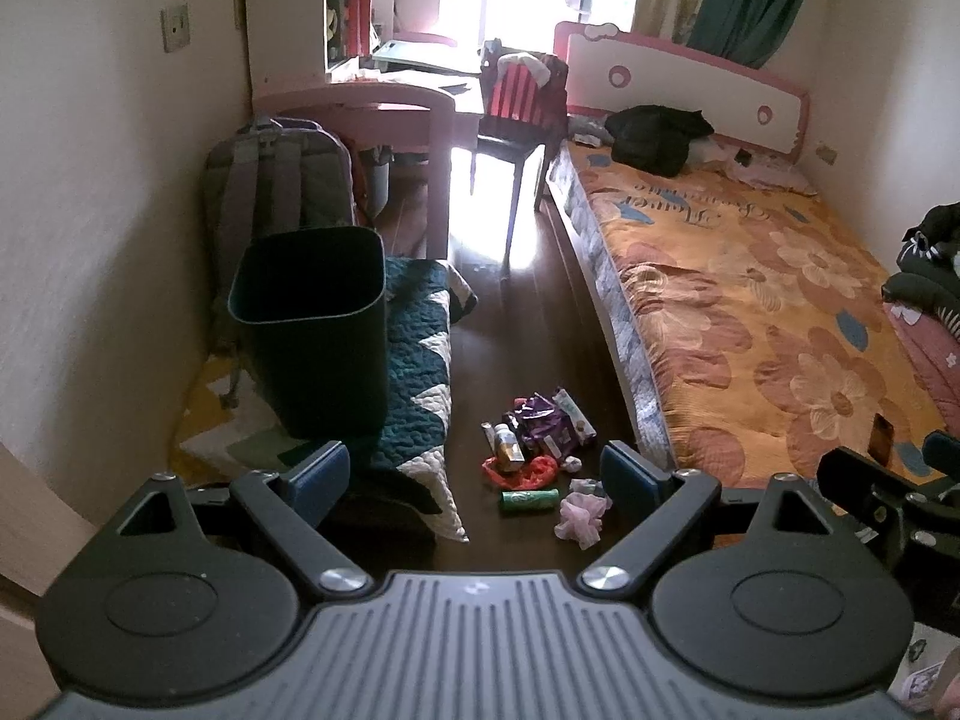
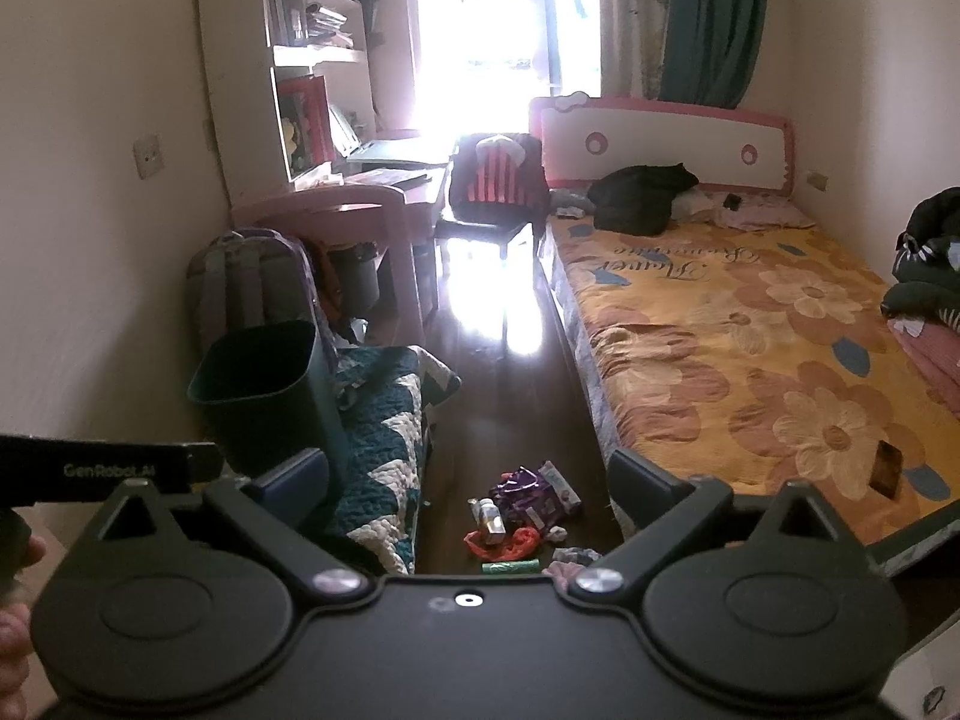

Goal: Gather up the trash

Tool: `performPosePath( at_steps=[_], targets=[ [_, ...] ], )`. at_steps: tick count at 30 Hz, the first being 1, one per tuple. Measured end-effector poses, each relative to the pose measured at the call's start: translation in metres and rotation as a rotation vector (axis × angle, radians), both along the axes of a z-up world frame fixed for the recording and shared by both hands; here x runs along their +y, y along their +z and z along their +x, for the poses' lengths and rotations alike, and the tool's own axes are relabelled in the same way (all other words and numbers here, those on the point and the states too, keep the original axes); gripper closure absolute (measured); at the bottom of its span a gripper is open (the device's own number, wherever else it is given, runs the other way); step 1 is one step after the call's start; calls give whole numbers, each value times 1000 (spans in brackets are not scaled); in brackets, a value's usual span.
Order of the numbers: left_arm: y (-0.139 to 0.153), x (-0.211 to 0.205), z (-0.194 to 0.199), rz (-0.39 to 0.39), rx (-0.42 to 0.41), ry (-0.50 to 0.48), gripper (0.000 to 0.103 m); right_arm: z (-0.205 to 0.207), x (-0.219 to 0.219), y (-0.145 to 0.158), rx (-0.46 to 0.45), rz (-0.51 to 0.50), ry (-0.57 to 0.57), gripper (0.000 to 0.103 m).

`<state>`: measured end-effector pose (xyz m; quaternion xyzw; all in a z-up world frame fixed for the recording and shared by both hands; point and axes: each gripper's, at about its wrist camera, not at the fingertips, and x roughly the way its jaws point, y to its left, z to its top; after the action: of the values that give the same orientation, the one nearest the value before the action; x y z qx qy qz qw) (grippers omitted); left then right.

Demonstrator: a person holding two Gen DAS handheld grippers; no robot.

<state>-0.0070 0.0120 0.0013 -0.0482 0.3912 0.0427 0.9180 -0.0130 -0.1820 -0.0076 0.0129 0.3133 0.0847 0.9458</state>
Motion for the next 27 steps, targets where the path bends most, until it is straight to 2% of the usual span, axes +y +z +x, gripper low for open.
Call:
performPosePath(
  at_steps=[27],
  targets=[
    [-2, -2, 0, -1, -6, -18, 11, 1, 1, 3, -7, 6, -21, 3]
  ],
)
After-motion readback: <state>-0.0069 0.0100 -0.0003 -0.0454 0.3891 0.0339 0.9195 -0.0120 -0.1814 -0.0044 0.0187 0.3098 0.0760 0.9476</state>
